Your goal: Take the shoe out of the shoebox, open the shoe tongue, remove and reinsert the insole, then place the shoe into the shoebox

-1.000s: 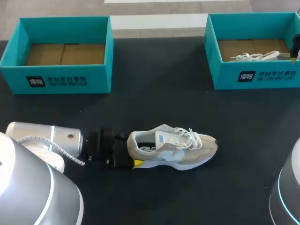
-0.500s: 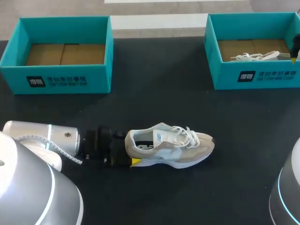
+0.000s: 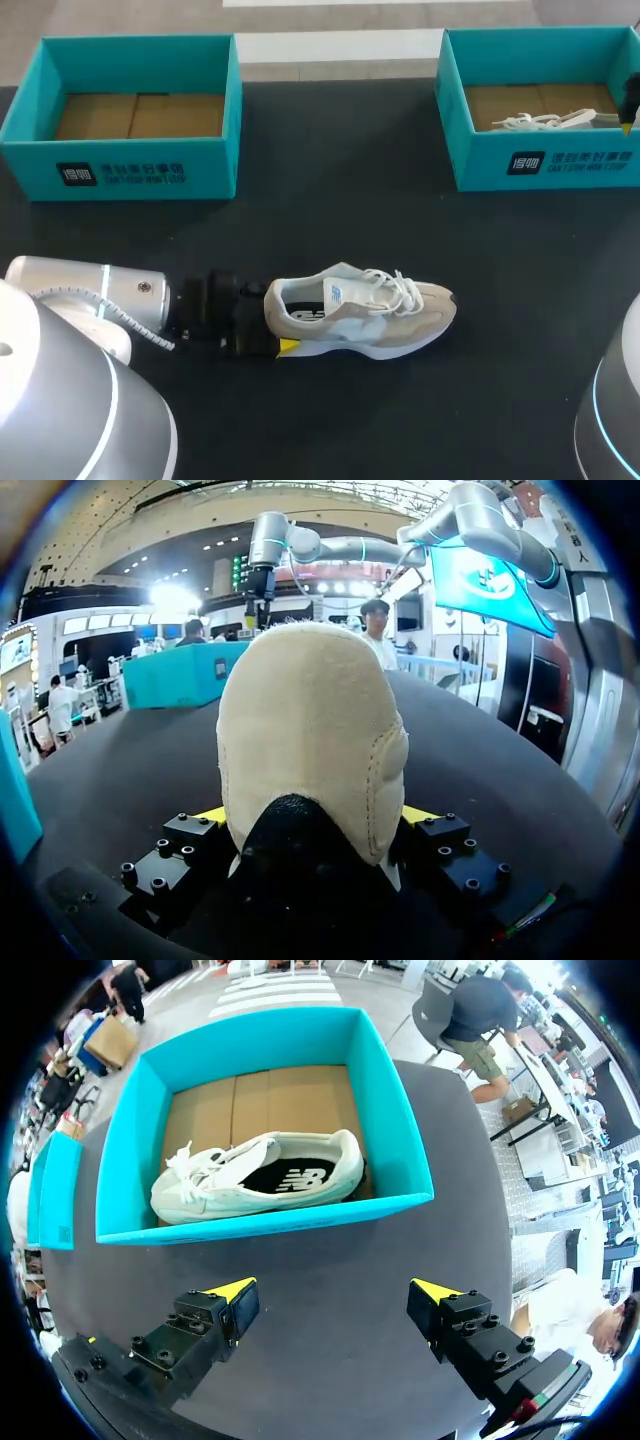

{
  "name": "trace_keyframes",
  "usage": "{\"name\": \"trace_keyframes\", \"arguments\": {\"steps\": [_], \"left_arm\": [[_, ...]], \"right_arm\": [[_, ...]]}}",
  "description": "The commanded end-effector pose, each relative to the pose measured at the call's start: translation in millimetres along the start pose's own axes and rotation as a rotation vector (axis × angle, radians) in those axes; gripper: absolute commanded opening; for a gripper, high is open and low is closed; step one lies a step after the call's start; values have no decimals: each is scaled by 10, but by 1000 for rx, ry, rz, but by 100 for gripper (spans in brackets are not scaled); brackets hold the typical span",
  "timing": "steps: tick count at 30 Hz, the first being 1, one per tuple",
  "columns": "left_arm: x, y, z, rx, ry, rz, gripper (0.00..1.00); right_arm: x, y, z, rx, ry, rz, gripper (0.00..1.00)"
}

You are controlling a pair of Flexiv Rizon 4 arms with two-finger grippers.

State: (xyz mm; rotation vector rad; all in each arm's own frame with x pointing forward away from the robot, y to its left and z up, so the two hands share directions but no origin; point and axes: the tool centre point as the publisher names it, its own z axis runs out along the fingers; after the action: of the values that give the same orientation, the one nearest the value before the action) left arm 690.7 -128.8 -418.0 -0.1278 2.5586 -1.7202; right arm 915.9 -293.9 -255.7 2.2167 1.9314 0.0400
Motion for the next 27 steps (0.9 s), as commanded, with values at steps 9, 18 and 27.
{"name": "trace_keyframes", "arguments": {"steps": [9, 18, 27], "left_arm": [[14, 12, 9, -4, -2, -1, 0], [14, 12, 9, -4, -2, -1, 0], [14, 12, 9, -4, -2, -1, 0]], "right_arm": [[315, -261, -138, -12, 9, 33, 100], [1002, -839, -526, 5, 17, 38, 100], [1600, -1300, -748, 35, 31, 46, 100]]}}
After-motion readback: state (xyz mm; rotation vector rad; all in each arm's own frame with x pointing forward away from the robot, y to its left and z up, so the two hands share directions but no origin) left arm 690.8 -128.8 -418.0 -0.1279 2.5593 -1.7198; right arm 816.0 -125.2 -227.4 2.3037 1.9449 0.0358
